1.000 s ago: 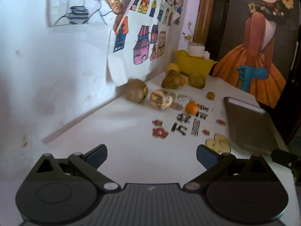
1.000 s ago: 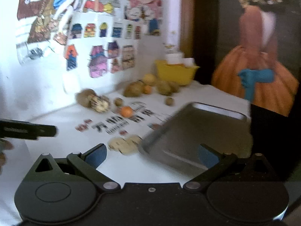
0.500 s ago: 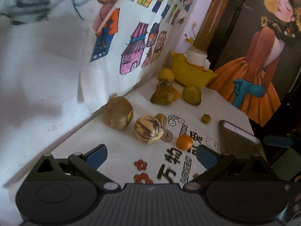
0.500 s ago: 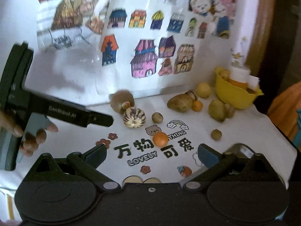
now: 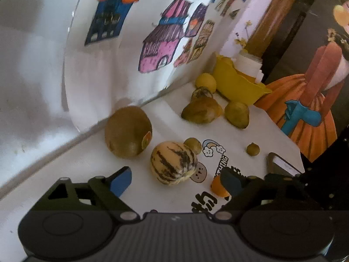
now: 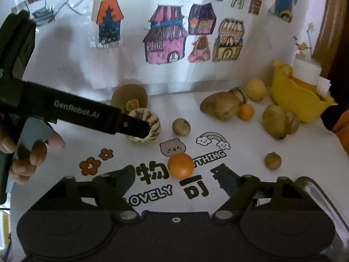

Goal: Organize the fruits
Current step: 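Move left tool toward the striped melon while right tool moves toward the orange, then close left tool on the striped melon while right tool closes on the orange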

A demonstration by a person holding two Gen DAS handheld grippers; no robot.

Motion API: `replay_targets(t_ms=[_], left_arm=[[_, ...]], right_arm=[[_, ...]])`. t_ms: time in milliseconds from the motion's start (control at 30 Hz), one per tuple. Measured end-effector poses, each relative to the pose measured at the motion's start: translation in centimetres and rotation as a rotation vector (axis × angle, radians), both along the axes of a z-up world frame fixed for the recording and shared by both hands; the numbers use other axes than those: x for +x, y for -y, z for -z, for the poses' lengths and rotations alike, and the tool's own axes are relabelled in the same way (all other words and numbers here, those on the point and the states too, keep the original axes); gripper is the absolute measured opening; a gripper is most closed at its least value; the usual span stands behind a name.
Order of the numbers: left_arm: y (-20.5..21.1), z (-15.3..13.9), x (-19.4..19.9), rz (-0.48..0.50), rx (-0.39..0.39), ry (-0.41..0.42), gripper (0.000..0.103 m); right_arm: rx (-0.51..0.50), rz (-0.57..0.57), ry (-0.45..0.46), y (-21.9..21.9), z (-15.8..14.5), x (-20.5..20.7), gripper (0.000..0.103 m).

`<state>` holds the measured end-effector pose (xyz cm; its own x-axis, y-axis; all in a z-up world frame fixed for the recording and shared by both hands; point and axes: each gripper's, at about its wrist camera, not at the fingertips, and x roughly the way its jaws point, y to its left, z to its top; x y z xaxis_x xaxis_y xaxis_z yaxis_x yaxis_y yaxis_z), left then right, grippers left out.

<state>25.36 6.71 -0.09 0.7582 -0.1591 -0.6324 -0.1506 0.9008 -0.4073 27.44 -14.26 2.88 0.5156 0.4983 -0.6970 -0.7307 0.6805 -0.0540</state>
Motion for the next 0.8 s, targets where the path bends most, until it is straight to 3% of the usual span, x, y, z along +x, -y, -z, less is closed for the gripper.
replay_targets(t_ms=[333, 667, 800], left_arm=[[0.2, 1.1, 0.9, -0.031, -0.049, -0.007, 0.074], [-0.1, 1.5, 1.6, -0.078, -0.092, -0.01, 0.072], [0.1, 1.7, 1.8, -0.094, -0.083, -0.016, 0.059]], right_arm=[[0.02, -0.006, -0.007, -0.7, 1.6, 1.1, 0.065], [0.07, 0.06, -0.094, -0.6, 2.8, 3.2, 0.047], [0.081, 0.067, -0.101, -0.7, 3.0, 3.3, 0.041]])
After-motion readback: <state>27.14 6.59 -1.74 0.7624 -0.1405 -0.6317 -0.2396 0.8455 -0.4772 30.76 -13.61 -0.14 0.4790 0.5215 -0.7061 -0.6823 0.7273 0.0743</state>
